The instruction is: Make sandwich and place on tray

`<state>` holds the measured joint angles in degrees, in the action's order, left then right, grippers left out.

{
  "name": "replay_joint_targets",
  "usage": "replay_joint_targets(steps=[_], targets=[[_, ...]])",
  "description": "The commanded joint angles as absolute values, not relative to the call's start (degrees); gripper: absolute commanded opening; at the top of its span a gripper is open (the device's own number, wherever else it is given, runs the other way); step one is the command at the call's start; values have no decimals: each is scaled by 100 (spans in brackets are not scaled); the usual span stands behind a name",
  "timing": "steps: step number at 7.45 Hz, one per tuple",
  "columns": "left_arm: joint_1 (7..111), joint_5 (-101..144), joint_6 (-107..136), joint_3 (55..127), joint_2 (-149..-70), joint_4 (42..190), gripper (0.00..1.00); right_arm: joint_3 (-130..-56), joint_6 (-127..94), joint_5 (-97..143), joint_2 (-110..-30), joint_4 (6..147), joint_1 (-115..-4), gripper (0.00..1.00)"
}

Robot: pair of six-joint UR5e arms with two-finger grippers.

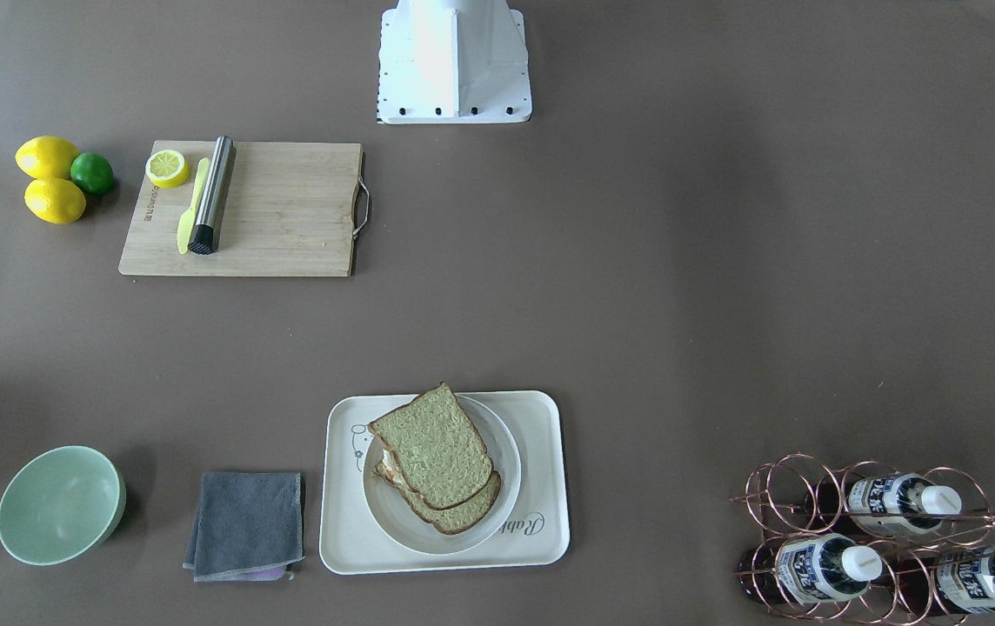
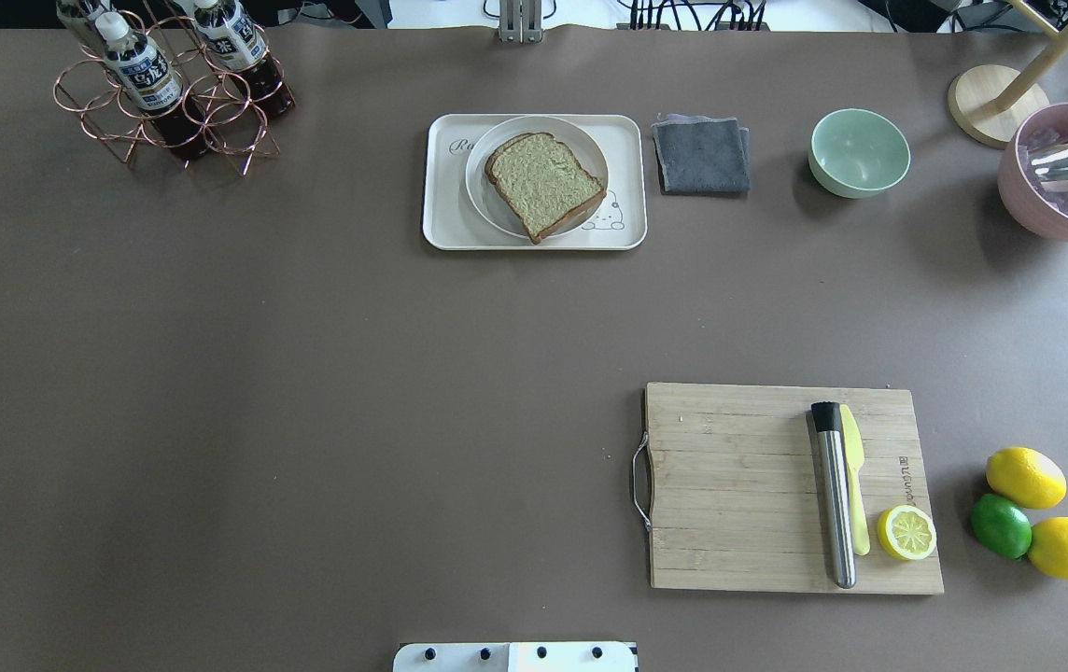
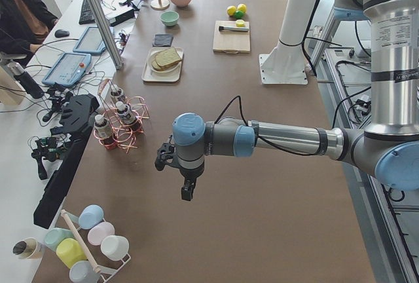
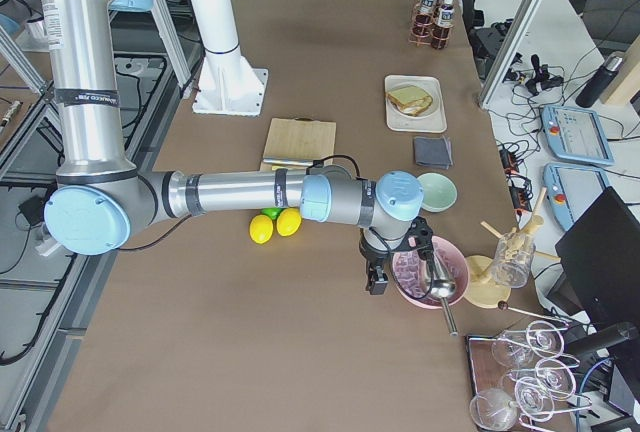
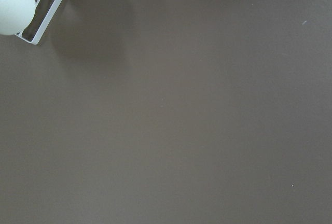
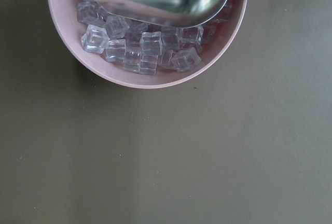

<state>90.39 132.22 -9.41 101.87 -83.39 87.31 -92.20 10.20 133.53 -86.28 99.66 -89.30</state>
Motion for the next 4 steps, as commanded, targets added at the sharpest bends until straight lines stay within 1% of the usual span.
replay_joint_targets(steps=[1,4], targets=[[9079,13551,-940,10178,-8279,8728,98,-9220,1019,13377,-8622,9958,-8921,100],[9079,13623,-949,10143,-8314,8745,98,-9228,1020,13377,-8640,9958,-8930,100]])
